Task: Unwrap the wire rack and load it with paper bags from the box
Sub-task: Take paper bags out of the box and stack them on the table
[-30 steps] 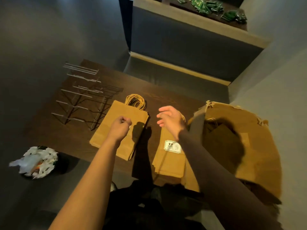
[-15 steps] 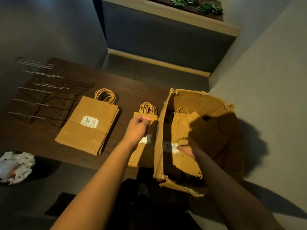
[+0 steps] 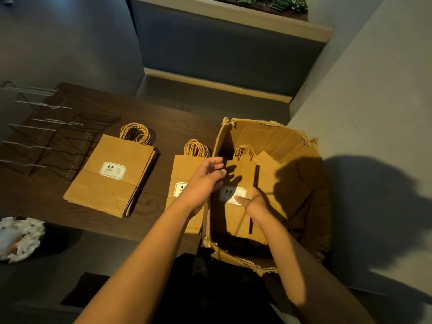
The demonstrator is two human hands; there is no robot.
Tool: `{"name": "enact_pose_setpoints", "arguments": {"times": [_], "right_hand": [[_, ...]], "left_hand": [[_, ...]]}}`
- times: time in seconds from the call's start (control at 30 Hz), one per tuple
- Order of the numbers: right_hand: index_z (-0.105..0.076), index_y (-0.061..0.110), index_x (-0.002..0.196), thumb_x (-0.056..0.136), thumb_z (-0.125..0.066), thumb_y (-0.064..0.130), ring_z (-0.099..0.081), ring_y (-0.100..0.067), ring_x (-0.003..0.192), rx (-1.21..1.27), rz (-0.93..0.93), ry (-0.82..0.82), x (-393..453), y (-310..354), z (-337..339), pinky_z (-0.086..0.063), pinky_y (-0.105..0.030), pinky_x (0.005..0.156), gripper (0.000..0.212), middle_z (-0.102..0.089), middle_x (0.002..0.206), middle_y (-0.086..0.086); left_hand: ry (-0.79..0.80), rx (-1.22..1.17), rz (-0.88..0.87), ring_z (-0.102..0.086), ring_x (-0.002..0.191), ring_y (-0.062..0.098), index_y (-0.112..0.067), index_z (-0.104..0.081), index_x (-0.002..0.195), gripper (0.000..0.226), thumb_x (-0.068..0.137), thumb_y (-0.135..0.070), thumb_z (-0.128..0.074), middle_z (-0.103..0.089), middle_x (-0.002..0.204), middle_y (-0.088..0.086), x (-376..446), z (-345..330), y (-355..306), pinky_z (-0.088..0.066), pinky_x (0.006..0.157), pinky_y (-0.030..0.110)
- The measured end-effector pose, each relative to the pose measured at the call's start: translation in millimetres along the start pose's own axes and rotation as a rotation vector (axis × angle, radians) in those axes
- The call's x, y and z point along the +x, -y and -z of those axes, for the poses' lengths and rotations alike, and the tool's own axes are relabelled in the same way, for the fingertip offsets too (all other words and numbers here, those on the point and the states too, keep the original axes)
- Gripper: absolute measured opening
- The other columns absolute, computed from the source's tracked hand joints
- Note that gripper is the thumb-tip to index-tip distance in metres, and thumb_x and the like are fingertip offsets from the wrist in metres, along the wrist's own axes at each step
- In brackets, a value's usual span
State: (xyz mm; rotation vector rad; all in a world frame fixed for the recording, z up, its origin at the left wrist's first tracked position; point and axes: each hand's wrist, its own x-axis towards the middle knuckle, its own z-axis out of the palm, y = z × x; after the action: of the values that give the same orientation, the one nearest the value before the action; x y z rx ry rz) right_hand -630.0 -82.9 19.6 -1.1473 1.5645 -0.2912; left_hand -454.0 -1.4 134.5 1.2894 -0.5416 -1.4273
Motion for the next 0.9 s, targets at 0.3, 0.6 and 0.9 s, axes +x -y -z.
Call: {"name": "enact_pose_setpoints", "arguments": {"times": [0.3, 0.6, 0.9], "right_hand": [[-0.052, 0.022, 0.138, 0.106, -0.048, 0.032, -0.066, -0.027, 0.118, 0.446, 0.197, 0.368, -52.1, 68.6, 87.2, -0.051, -0.048, 0.101, 0.033, -0.069, 0.128, -0.007], [-0.019, 0.031, 0.157, 0.083, -0.072, 0.059, -0.034, -0.037, 0.14, -0.734, 0.042, 0.015, 9.0, -23.0, 61.4, -0.038, -0.042, 0.107, 0.095, -0.025, 0.16, -0.011], [0.032, 0.028, 0.153, 0.074, -0.077, 0.065, 0.003, -0.059, 0.147, -1.345, -0.168, 0.087, 3.0, -38.5, 6.4, -0.02, -0.076, 0.112, 0.139, 0.028, 0.16, -0.028]], "left_hand": [[0.079, 0.24, -0.046, -0.063, 0.123, 0.011, -0.024, -0.057, 0.132, 0.04, 0.098, -0.002, -0.063, -0.069, 0.127, -0.006, 4.8, -49.0, 22.2, -0.049, 0.103, 0.027], [-0.228, -0.001, -0.134, -0.068, 0.115, 0.014, -0.024, -0.056, 0.133, 0.047, 0.098, 0.007, -0.057, -0.072, 0.124, -0.002, 3.8, -3.2, 0.0, -0.054, 0.098, 0.035], [-0.343, -0.086, -0.117, -0.071, 0.092, 0.015, -0.019, -0.06, 0.13, 0.042, 0.098, 0.008, -0.054, -0.074, 0.117, 0.005, -6.2, 21.1, -10.3, -0.055, 0.074, 0.03]]}}
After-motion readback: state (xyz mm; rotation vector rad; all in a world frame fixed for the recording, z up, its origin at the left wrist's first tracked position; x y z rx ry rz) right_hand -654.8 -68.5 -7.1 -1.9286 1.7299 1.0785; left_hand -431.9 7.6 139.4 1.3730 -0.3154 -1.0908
